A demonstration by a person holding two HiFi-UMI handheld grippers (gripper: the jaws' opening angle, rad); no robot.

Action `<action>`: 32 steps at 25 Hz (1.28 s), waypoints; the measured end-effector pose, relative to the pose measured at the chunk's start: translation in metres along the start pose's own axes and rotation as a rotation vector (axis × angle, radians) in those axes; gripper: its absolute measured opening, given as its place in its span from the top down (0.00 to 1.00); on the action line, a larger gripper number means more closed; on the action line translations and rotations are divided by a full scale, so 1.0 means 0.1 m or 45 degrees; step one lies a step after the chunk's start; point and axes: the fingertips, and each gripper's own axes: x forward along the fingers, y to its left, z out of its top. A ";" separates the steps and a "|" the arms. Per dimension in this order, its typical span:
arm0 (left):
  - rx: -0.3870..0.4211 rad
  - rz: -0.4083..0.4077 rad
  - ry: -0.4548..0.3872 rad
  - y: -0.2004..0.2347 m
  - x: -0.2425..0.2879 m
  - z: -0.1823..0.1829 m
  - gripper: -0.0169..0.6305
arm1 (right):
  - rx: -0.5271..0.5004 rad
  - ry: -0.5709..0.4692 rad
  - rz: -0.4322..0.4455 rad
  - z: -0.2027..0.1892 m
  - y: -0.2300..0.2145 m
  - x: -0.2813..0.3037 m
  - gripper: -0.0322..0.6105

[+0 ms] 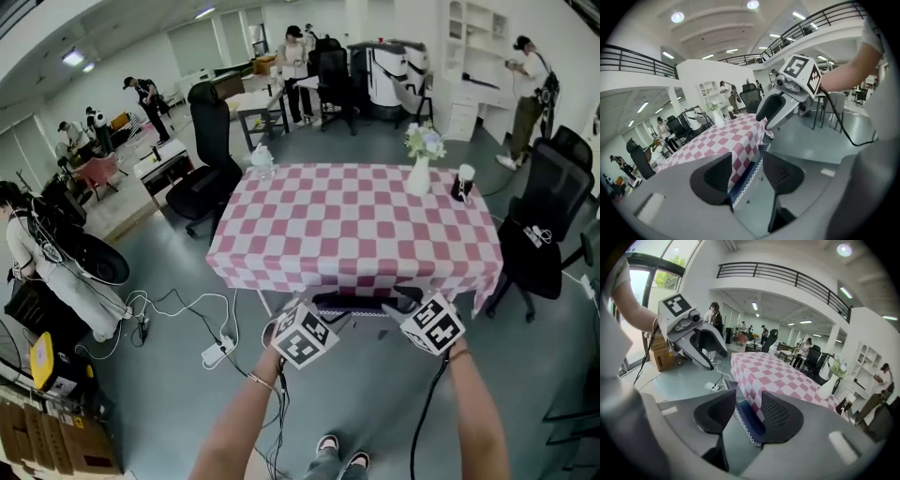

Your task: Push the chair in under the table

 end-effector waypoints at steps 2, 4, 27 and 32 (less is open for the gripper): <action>-0.037 0.126 -0.076 0.08 -0.19 0.14 0.66 | 0.076 -0.107 -0.077 0.15 -0.06 -0.21 0.67; -0.085 0.254 -0.154 0.16 -0.41 0.27 0.66 | 0.179 -0.223 -0.170 0.29 -0.12 -0.44 0.67; -0.573 0.893 -0.591 -0.17 -2.34 0.32 0.94 | 0.616 -0.652 -0.816 0.23 0.47 -2.35 0.73; -0.585 0.890 -0.579 -0.25 -2.31 0.27 0.97 | 0.620 -0.652 -0.872 0.13 0.51 -2.46 0.84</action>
